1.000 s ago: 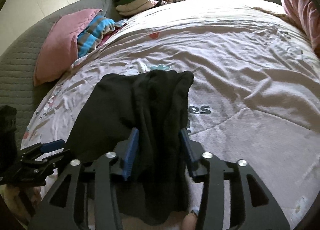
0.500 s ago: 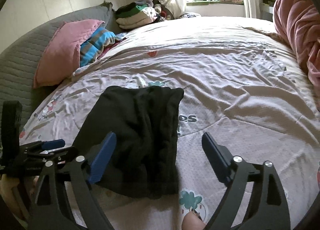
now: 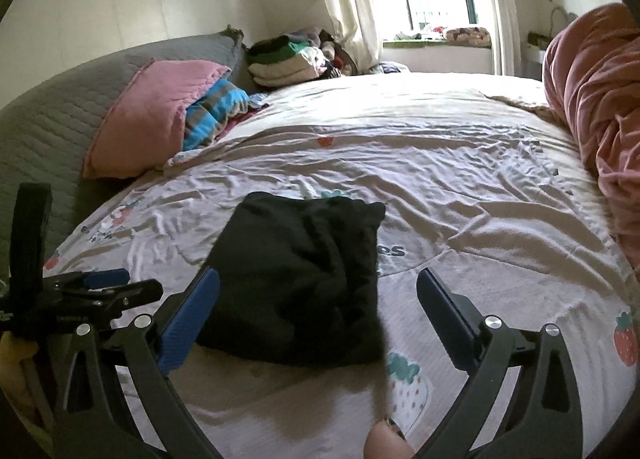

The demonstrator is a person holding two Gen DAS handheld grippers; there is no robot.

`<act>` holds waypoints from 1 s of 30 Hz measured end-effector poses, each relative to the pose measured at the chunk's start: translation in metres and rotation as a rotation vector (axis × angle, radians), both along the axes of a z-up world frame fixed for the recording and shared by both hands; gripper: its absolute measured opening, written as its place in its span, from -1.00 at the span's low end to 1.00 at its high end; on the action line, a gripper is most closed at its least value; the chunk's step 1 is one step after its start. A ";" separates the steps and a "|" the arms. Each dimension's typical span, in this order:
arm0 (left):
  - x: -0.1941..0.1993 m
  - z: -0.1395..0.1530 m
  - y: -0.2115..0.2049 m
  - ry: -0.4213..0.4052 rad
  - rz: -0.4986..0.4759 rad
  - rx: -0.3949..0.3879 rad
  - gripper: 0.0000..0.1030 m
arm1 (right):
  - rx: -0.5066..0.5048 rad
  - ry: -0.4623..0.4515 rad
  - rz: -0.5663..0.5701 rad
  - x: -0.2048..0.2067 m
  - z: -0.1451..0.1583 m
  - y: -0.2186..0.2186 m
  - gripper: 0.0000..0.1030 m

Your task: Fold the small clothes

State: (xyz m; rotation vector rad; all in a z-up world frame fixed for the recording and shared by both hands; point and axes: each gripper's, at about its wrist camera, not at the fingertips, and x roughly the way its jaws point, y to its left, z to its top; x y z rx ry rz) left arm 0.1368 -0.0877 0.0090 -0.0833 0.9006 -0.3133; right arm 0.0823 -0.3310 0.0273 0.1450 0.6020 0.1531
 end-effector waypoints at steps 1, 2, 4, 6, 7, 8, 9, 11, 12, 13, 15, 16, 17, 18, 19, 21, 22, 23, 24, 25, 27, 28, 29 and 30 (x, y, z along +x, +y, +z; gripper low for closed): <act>-0.004 0.001 0.001 -0.008 -0.001 0.000 0.81 | 0.000 -0.005 0.004 -0.005 0.001 0.003 0.91; -0.010 0.003 0.003 -0.020 -0.003 0.003 0.81 | -0.002 -0.015 0.008 -0.011 0.002 0.008 0.91; -0.021 0.005 0.006 -0.038 -0.002 0.011 0.81 | -0.014 -0.028 0.017 -0.019 0.004 0.015 0.91; -0.030 0.007 0.009 -0.057 -0.004 0.016 0.81 | -0.033 -0.043 0.018 -0.029 0.006 0.022 0.91; -0.035 0.007 0.011 -0.066 -0.002 0.020 0.81 | -0.043 -0.051 0.019 -0.033 0.006 0.025 0.91; -0.041 0.008 0.013 -0.078 0.001 0.022 0.81 | -0.053 -0.059 0.018 -0.038 0.007 0.028 0.91; -0.045 0.008 0.015 -0.085 0.006 0.023 0.81 | -0.065 -0.068 0.016 -0.043 0.007 0.031 0.91; -0.054 0.008 0.019 -0.096 0.013 0.024 0.81 | -0.081 -0.079 0.012 -0.050 0.007 0.034 0.91; -0.058 0.007 0.021 -0.097 0.014 0.023 0.81 | -0.094 -0.086 0.007 -0.055 0.007 0.037 0.91; -0.062 0.006 0.022 -0.098 0.010 0.024 0.81 | -0.102 -0.093 0.001 -0.059 0.007 0.038 0.91; -0.069 0.004 0.025 -0.101 0.006 0.028 0.81 | -0.119 -0.106 -0.015 -0.068 0.005 0.040 0.91; -0.074 0.003 0.026 -0.102 0.000 0.025 0.81 | -0.126 -0.111 -0.019 -0.071 0.004 0.042 0.91; -0.077 0.002 0.027 -0.105 -0.004 0.022 0.81 | -0.137 -0.118 -0.025 -0.075 0.002 0.042 0.91; -0.081 0.001 0.029 -0.109 -0.005 0.022 0.81 | -0.148 -0.130 -0.034 -0.080 0.001 0.043 0.91; -0.085 -0.001 0.031 -0.113 -0.004 0.027 0.81 | -0.152 -0.135 -0.038 -0.084 -0.001 0.044 0.91; -0.092 -0.003 0.034 -0.122 -0.001 0.034 0.81 | -0.159 -0.143 -0.046 -0.091 -0.004 0.044 0.91; -0.095 -0.005 0.035 -0.126 0.000 0.038 0.81 | -0.161 -0.143 -0.051 -0.093 -0.006 0.045 0.91; -0.099 -0.008 0.036 -0.127 0.005 0.040 0.81 | -0.161 -0.138 -0.055 -0.095 -0.008 0.046 0.91; -0.103 -0.010 0.038 -0.126 0.006 0.037 0.82 | -0.160 -0.121 -0.057 -0.096 -0.012 0.046 0.91; -0.106 -0.012 0.040 -0.126 0.004 0.030 0.82 | -0.160 -0.109 -0.057 -0.097 -0.015 0.046 0.91; -0.113 -0.017 0.044 -0.129 0.014 0.027 0.81 | -0.167 -0.096 -0.065 -0.100 -0.021 0.046 0.91; -0.116 -0.020 0.046 -0.131 0.018 0.022 0.82 | -0.170 -0.088 -0.069 -0.102 -0.024 0.046 0.91; -0.118 -0.022 0.047 -0.130 0.017 0.017 0.82 | -0.172 -0.077 -0.075 -0.105 -0.028 0.046 0.91; -0.120 -0.024 0.049 -0.130 0.020 0.016 0.82 | -0.171 -0.074 -0.077 -0.108 -0.032 0.046 0.91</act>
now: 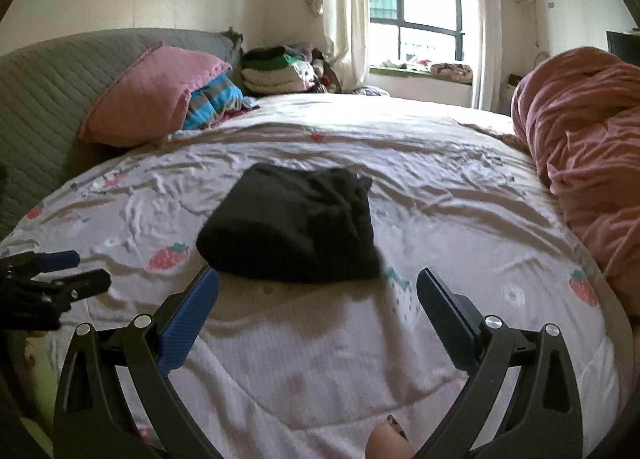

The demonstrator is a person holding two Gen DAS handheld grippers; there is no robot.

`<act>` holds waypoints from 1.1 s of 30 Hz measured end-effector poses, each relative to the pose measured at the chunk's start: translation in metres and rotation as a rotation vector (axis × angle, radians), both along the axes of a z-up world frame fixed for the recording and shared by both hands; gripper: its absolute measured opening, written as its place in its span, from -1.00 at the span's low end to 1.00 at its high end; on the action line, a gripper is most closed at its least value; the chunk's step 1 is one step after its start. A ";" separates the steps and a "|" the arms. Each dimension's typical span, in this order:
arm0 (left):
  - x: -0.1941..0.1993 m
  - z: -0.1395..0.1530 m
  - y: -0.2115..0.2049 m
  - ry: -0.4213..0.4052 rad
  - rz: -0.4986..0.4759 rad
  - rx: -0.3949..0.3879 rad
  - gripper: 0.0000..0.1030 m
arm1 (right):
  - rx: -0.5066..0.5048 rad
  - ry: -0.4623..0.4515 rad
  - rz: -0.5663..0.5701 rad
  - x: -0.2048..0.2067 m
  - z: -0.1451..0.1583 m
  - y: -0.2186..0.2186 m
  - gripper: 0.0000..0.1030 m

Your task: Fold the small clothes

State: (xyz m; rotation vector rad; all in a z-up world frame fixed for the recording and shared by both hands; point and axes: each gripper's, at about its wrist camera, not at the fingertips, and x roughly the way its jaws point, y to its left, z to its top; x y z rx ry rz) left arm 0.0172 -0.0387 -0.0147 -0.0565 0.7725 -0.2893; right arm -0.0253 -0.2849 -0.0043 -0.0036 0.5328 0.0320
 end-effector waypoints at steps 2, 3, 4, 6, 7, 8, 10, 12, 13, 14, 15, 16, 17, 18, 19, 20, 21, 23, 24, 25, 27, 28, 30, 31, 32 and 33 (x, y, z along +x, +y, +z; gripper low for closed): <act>-0.002 -0.004 0.002 0.002 0.009 0.003 0.82 | -0.002 0.008 -0.006 -0.006 -0.007 0.001 0.91; -0.003 -0.006 0.003 0.003 0.011 0.001 0.82 | -0.006 0.016 -0.014 -0.008 -0.012 0.001 0.91; -0.004 -0.007 0.004 0.003 0.012 -0.002 0.82 | -0.008 0.029 -0.025 -0.008 -0.016 0.001 0.91; -0.004 -0.010 0.004 0.009 0.011 0.000 0.82 | -0.004 0.060 -0.045 -0.008 -0.024 0.000 0.91; -0.004 -0.011 0.004 0.011 0.010 0.002 0.82 | 0.003 0.076 -0.050 -0.007 -0.028 0.000 0.91; -0.005 -0.013 0.004 0.010 0.011 0.003 0.82 | 0.007 0.089 -0.052 -0.007 -0.032 0.000 0.91; -0.005 -0.014 0.004 0.015 0.012 0.002 0.82 | 0.010 0.102 -0.054 -0.007 -0.037 0.000 0.91; -0.004 -0.016 0.004 0.019 0.014 0.004 0.82 | 0.006 0.107 -0.046 -0.006 -0.039 0.003 0.91; -0.004 -0.017 0.004 0.020 0.015 0.006 0.82 | 0.004 0.107 -0.043 -0.006 -0.039 0.004 0.91; -0.004 -0.017 0.004 0.019 0.017 0.007 0.82 | 0.003 0.107 -0.042 -0.006 -0.039 0.004 0.91; -0.004 -0.017 0.004 0.019 0.018 0.008 0.82 | 0.004 0.104 -0.041 -0.006 -0.039 0.005 0.91; -0.004 -0.018 0.004 0.019 0.017 0.007 0.82 | 0.005 0.104 -0.039 -0.006 -0.039 0.004 0.91; -0.005 -0.018 0.005 0.018 0.020 0.007 0.82 | 0.005 0.105 -0.038 -0.006 -0.039 0.005 0.91; -0.005 -0.017 0.005 0.017 0.022 0.007 0.82 | 0.002 0.107 -0.040 -0.007 -0.040 0.005 0.91; -0.005 -0.018 0.005 0.017 0.022 0.008 0.82 | 0.003 0.108 -0.041 -0.007 -0.040 0.005 0.91; -0.005 -0.018 0.006 0.015 0.024 0.009 0.82 | 0.005 0.109 -0.042 -0.007 -0.041 0.004 0.91; -0.005 -0.017 0.005 0.016 0.024 0.008 0.82 | 0.006 0.111 -0.044 -0.007 -0.041 0.003 0.91; -0.004 -0.018 0.006 0.018 0.025 0.007 0.82 | 0.007 0.118 -0.045 -0.007 -0.042 0.003 0.91; -0.004 -0.018 0.006 0.018 0.026 0.007 0.82 | 0.010 0.120 -0.046 -0.008 -0.042 0.003 0.91; -0.005 -0.018 0.006 0.018 0.026 0.008 0.82 | 0.012 0.119 -0.045 -0.008 -0.042 0.003 0.91; -0.005 -0.018 0.007 0.018 0.028 0.011 0.82 | 0.010 0.118 -0.042 -0.009 -0.042 0.003 0.91; -0.006 -0.017 0.007 0.018 0.028 0.011 0.82 | 0.010 0.119 -0.040 -0.009 -0.042 0.003 0.91; -0.006 -0.017 0.007 0.017 0.029 0.013 0.82 | 0.009 0.117 -0.038 -0.010 -0.042 0.004 0.91; -0.006 -0.017 0.007 0.016 0.029 0.012 0.82 | 0.009 0.119 -0.035 -0.010 -0.042 0.004 0.91; -0.006 -0.017 0.007 0.017 0.028 0.010 0.82 | 0.010 0.121 -0.034 -0.010 -0.042 0.005 0.91; -0.006 -0.018 0.008 0.019 0.030 0.010 0.82 | 0.011 0.122 -0.037 -0.010 -0.042 0.005 0.91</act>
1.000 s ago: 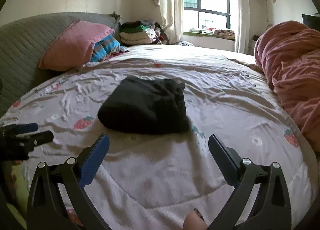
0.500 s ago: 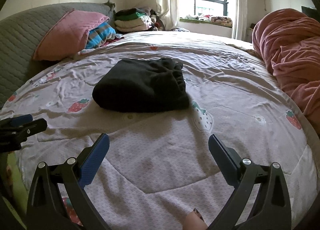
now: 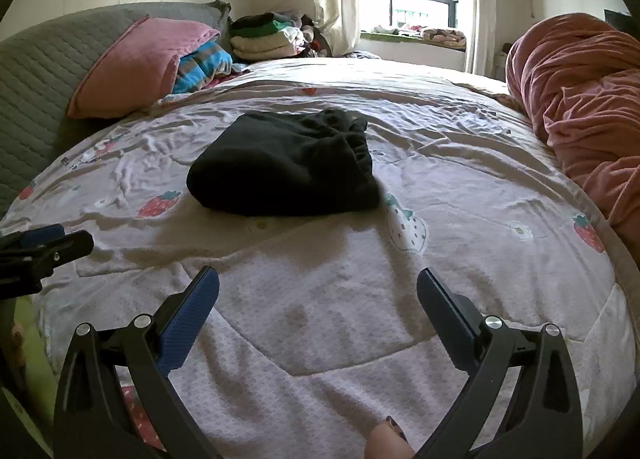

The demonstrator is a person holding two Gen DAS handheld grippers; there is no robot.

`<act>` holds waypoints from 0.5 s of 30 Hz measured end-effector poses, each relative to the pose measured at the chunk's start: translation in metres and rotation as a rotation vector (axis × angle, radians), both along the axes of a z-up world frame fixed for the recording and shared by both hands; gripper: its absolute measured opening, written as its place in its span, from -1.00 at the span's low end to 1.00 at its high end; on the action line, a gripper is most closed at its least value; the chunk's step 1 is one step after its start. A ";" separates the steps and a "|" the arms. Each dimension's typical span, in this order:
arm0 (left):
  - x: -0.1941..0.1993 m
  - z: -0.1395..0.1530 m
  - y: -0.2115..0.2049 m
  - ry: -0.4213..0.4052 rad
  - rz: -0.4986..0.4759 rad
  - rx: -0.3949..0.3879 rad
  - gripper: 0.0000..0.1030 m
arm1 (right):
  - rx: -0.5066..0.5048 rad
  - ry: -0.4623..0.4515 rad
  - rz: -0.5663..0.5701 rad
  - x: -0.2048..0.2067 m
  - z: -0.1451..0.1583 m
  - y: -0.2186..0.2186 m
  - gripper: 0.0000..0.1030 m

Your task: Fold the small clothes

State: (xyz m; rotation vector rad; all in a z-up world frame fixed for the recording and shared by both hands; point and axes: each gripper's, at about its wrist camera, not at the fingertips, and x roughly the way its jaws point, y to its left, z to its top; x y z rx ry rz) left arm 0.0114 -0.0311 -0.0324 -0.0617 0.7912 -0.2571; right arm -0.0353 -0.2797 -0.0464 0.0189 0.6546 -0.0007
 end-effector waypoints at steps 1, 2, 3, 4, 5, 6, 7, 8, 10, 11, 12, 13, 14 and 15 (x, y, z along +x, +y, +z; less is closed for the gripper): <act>0.000 0.000 0.000 0.000 0.000 0.001 0.82 | 0.003 0.001 0.003 0.000 0.000 0.000 0.91; 0.000 0.000 0.001 0.002 0.002 0.000 0.82 | 0.001 0.002 0.004 0.000 0.000 0.000 0.91; -0.001 0.000 0.001 0.003 0.002 0.000 0.82 | 0.002 0.004 0.005 0.000 0.000 0.000 0.91; -0.001 0.000 0.001 0.002 0.002 0.002 0.82 | 0.002 0.005 0.005 0.000 -0.001 0.000 0.91; -0.001 0.000 0.001 0.002 0.003 0.004 0.82 | 0.003 0.006 0.005 0.000 -0.001 0.001 0.91; -0.001 0.000 0.001 0.002 0.004 0.007 0.82 | 0.004 0.006 0.004 0.000 -0.002 0.001 0.91; -0.002 0.000 0.001 0.002 0.004 0.008 0.82 | 0.006 0.008 0.004 0.000 -0.002 0.001 0.91; -0.002 0.000 0.001 0.002 0.005 0.008 0.82 | 0.004 0.009 0.004 0.000 -0.002 0.002 0.91; -0.002 0.000 0.002 0.002 0.007 0.007 0.82 | 0.006 0.010 0.004 0.000 -0.003 0.003 0.91; -0.002 0.000 0.002 0.002 0.009 0.008 0.82 | 0.006 0.009 0.006 0.000 -0.003 0.002 0.91; -0.002 0.000 0.001 0.003 0.009 0.008 0.82 | 0.004 0.007 0.004 0.000 -0.003 0.002 0.91; -0.002 0.000 0.001 0.003 0.008 0.008 0.82 | 0.005 0.008 0.003 0.000 -0.003 0.002 0.91; -0.002 0.000 0.001 0.003 0.008 0.009 0.82 | 0.006 0.010 0.005 0.000 -0.003 0.002 0.91; -0.002 -0.001 0.002 0.004 0.010 0.011 0.82 | 0.005 0.009 0.004 0.000 -0.003 0.002 0.91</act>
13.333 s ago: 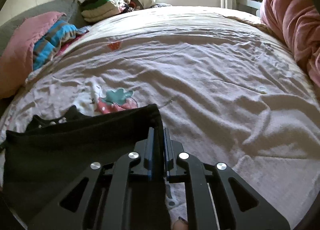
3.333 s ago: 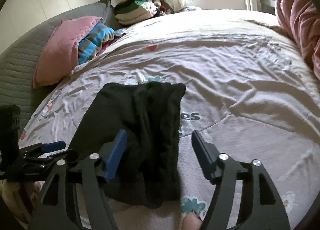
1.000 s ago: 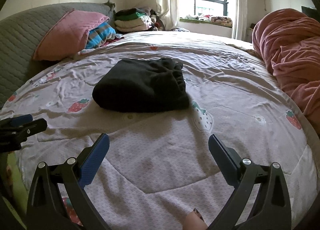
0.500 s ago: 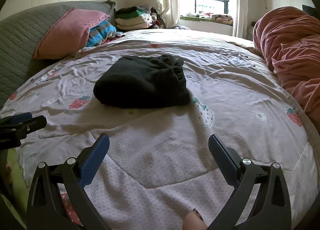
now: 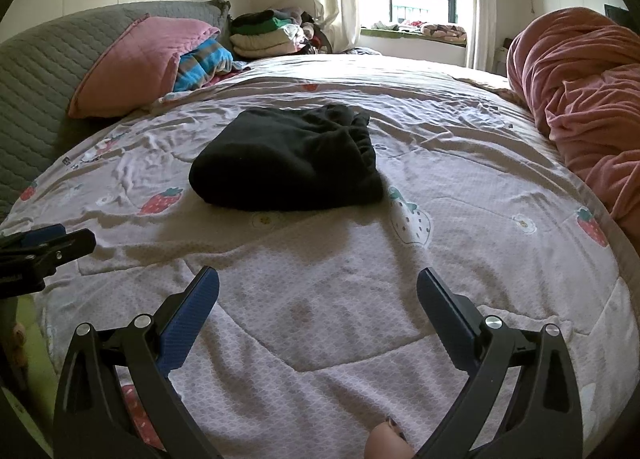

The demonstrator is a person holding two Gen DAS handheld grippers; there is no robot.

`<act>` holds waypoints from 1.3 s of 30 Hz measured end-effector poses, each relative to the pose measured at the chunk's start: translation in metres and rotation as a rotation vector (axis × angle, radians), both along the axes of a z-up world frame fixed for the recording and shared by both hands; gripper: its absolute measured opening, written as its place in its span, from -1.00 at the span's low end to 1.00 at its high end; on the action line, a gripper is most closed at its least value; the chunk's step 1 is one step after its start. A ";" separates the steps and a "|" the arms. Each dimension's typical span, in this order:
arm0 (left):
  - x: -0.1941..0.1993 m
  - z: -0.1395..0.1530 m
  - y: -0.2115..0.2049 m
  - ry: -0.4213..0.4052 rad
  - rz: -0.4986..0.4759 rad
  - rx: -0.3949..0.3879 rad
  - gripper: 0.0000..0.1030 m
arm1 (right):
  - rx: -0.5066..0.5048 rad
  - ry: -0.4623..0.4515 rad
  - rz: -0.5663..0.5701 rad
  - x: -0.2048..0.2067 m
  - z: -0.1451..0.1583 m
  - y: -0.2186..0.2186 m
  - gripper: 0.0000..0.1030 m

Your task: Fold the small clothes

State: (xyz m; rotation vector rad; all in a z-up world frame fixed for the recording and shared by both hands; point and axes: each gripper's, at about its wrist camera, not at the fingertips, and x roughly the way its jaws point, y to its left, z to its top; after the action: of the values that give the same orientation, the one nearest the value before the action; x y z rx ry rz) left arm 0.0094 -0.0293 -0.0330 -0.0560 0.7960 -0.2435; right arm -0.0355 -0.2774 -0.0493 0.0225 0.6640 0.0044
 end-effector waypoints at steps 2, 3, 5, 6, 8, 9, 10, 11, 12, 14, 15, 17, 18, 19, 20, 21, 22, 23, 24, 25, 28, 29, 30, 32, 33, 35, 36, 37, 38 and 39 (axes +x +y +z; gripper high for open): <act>0.000 0.000 0.001 0.002 0.001 0.000 0.82 | 0.000 0.001 0.001 0.000 0.000 0.000 0.91; 0.000 0.000 0.000 0.000 0.001 0.001 0.82 | 0.000 0.000 0.000 0.000 0.000 0.000 0.91; 0.000 0.000 0.001 0.001 0.001 0.003 0.82 | 0.002 0.000 0.000 0.000 0.000 0.001 0.91; 0.000 0.000 0.000 0.000 0.001 0.001 0.82 | 0.000 0.000 0.001 0.000 0.000 0.000 0.91; 0.000 0.000 0.001 0.001 0.000 0.003 0.82 | 0.001 0.000 0.002 0.000 0.000 0.000 0.91; 0.000 0.000 0.000 0.000 0.001 0.002 0.82 | 0.001 0.000 0.000 0.000 0.000 0.000 0.91; -0.001 0.000 0.001 0.000 0.002 0.003 0.82 | 0.002 -0.001 0.000 0.000 0.000 0.000 0.91; 0.000 0.000 0.000 0.001 0.001 0.002 0.82 | 0.003 -0.001 0.001 0.000 0.000 0.001 0.91; 0.000 0.000 0.000 0.000 0.001 0.003 0.82 | 0.002 0.001 0.001 0.000 -0.001 0.001 0.91; 0.000 0.000 0.000 0.001 -0.001 0.002 0.82 | 0.003 0.001 -0.001 0.000 0.000 0.000 0.91; -0.001 0.000 0.001 0.001 -0.001 0.001 0.82 | 0.004 0.001 0.000 0.000 0.000 0.000 0.91; -0.001 0.000 0.001 0.001 -0.001 0.002 0.82 | 0.002 0.002 0.000 0.000 -0.001 0.001 0.91; -0.001 0.000 -0.001 0.001 0.001 0.004 0.82 | 0.004 0.002 -0.002 0.000 -0.001 0.000 0.91; -0.001 0.000 -0.001 0.001 0.001 0.005 0.82 | 0.006 0.004 -0.001 0.000 -0.001 0.000 0.91; -0.001 0.000 0.000 0.002 0.001 0.006 0.82 | 0.009 0.008 -0.002 0.000 -0.001 0.001 0.91; -0.001 0.000 -0.001 0.002 0.000 0.004 0.82 | 0.010 0.009 -0.005 -0.001 -0.002 0.002 0.91; -0.001 0.000 -0.001 0.003 0.000 0.005 0.82 | 0.011 0.010 -0.007 -0.001 -0.002 0.004 0.91; -0.001 0.000 0.000 0.005 0.000 0.005 0.82 | 0.013 0.012 -0.008 -0.001 -0.002 0.005 0.91; -0.001 -0.001 0.001 0.006 0.001 0.006 0.82 | 0.013 0.013 -0.008 -0.002 -0.003 0.007 0.91; -0.002 -0.001 0.002 0.007 0.002 0.006 0.82 | 0.014 0.014 -0.009 -0.002 -0.002 0.007 0.91; -0.002 -0.001 0.003 0.008 0.003 0.009 0.82 | 0.015 0.013 -0.009 -0.002 -0.002 0.007 0.91; -0.003 -0.001 0.004 0.008 0.003 0.012 0.82 | 0.015 0.013 -0.011 -0.002 -0.003 0.009 0.91; -0.004 -0.001 0.005 0.009 0.004 0.015 0.82 | 0.015 0.013 -0.013 -0.002 -0.002 0.006 0.91; -0.006 -0.002 0.008 0.011 0.002 0.015 0.82 | 0.021 0.015 -0.023 -0.002 -0.001 0.005 0.91; -0.008 -0.002 0.009 0.009 0.000 0.012 0.82 | 0.026 0.017 -0.035 -0.002 -0.001 0.004 0.91; -0.009 -0.002 0.011 0.011 -0.007 0.009 0.82 | 0.032 0.018 -0.059 -0.003 0.001 -0.002 0.91; -0.009 -0.003 0.015 0.015 -0.004 0.000 0.82 | 0.032 0.020 -0.089 -0.005 0.001 -0.006 0.91; -0.008 -0.003 0.012 0.020 0.001 -0.001 0.82 | 0.034 0.022 -0.116 -0.007 0.002 -0.011 0.91; -0.008 -0.004 0.018 0.030 0.016 0.006 0.82 | 0.042 0.024 -0.161 -0.012 0.003 -0.020 0.91; -0.006 -0.003 0.017 0.033 0.019 0.010 0.82 | 0.049 0.021 -0.198 -0.016 0.004 -0.030 0.91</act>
State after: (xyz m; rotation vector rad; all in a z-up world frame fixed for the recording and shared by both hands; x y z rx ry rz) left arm 0.0035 -0.0121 -0.0361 -0.0586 0.8293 -0.2207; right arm -0.0515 -0.3073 -0.0452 0.1354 0.6808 -0.1710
